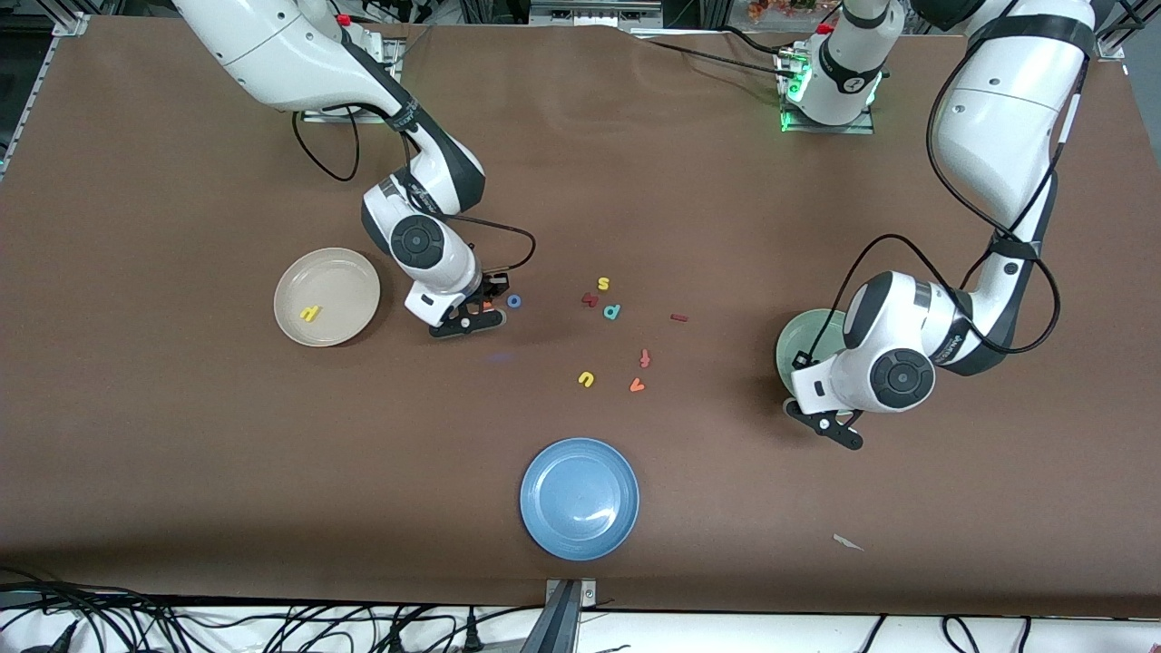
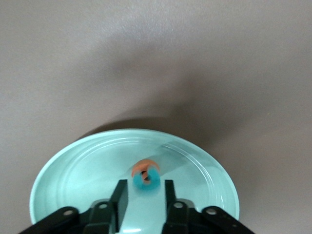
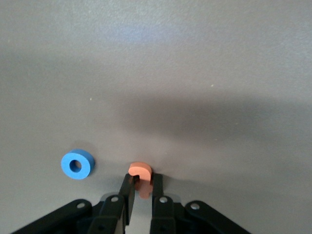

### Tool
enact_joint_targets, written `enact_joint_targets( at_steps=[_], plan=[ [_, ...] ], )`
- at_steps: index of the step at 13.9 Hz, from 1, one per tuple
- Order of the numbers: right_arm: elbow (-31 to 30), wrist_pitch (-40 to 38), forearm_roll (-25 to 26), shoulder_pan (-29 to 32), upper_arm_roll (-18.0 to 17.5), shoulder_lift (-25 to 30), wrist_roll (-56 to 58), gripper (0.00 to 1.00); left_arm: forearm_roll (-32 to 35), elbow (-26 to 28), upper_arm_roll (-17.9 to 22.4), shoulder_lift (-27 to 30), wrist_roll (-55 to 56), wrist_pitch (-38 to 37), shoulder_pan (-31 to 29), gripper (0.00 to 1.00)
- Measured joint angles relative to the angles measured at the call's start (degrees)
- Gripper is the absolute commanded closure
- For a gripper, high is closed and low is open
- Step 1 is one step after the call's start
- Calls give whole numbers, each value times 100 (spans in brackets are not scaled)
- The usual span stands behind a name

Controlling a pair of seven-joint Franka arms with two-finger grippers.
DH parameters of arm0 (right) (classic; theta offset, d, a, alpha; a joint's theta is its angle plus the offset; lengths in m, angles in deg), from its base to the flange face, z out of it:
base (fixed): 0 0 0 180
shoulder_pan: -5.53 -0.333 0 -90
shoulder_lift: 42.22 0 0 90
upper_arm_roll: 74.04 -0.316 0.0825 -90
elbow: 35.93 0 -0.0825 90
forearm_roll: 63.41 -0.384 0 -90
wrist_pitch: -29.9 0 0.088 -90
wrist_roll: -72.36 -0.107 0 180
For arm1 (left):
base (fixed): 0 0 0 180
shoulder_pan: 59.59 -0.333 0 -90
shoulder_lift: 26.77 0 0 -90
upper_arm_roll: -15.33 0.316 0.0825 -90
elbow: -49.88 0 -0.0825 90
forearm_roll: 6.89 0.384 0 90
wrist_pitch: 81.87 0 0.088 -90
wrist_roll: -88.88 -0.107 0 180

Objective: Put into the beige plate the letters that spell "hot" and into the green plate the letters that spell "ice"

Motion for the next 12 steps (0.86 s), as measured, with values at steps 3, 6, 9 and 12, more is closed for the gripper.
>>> enact_joint_targets(
  at_steps=[3, 6, 9, 12],
  plan=[
    [277, -519, 0, 24, 170, 57, -14, 91, 0, 14, -245, 71, -8, -22, 45, 0],
    [753, -1507, -5, 188, 311, 216, 96, 91, 0, 22, -663, 240, -131, -124, 223, 0],
    [938, -2255, -87, 785, 363, 448, 820, 91, 1, 57, -904, 299, -617, -126, 359, 0],
    [909, -2822, -101, 1197, 751, 582, 1403, 91, 2, 274, -939, 298, -867, 66, 612, 1]
  ],
)
